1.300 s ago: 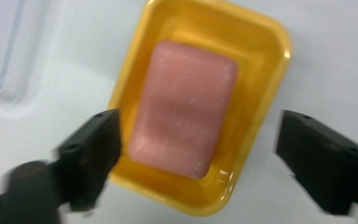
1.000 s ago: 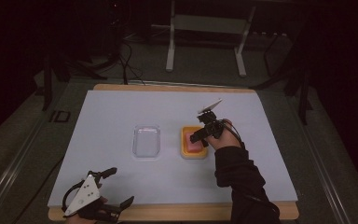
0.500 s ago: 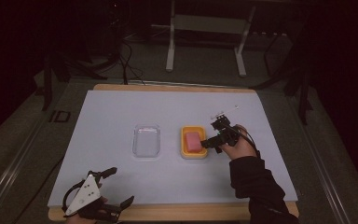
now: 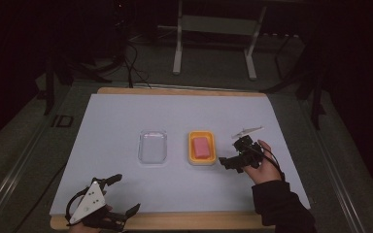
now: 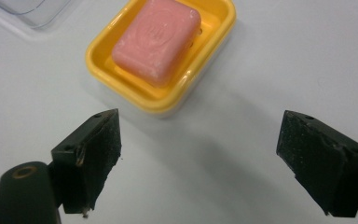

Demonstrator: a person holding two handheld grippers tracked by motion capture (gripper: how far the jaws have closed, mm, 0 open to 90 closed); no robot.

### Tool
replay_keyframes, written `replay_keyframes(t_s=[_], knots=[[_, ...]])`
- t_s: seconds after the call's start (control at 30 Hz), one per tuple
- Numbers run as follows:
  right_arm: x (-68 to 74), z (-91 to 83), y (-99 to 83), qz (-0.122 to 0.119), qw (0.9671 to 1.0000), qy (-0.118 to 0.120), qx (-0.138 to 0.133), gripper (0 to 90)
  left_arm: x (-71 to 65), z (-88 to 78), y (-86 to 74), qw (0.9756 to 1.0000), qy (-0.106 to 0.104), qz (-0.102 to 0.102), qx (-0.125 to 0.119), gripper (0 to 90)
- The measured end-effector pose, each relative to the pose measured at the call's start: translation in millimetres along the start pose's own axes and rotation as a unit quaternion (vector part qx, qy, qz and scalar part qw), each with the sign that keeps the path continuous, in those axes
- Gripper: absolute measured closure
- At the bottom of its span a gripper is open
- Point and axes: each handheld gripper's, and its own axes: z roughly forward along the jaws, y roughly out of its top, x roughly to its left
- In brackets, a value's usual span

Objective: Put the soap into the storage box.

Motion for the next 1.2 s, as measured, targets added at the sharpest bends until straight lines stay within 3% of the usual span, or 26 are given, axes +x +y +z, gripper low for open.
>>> replay_keyframes(t_s=[0.33, 0.5, 0.6, 0.77, 0.9, 1.2], knots=[[5.7, -12.3, -29.9, -0.026, 0.9994, 0.002, -0.025, 13.5, -0.5, 0.2, 0.0, 1.0, 0.0, 0.001, 0.0, 0.2], [4.7, -14.5, -36.9, -0.026, 0.9991, 0.01, -0.031, 13.5, -0.4, 0.1, 0.1, 1.0, 0.0, 0.001, 0.0, 0.2], [-0.2, -16.8, -49.5, -0.018, 0.999, 0.009, -0.039, 13.5, -0.5, 0.3, 0.1, 1.0, -0.001, 0.001, 0.0, 0.2], [-5.8, -22.8, -64.2, -0.036, 0.9974, 0.021, -0.06, 12.8, -0.5, 0.4, 0.1, 1.0, -0.001, 0.001, 0.0, 0.2], [-12.7, -29.8, -75.0, -0.045, 0.9947, 0.017, -0.091, 12.8, -0.4, 0.6, 0.0, 1.0, 0.0, 0.001, 0.001, 0.2], [-25.3, -36.3, -98.9, -0.042, 0.9939, -0.005, -0.101, 12.2, -0.5, 0.8, 0.0, 1.0, -0.001, 0.001, 0.001, 0.2]])
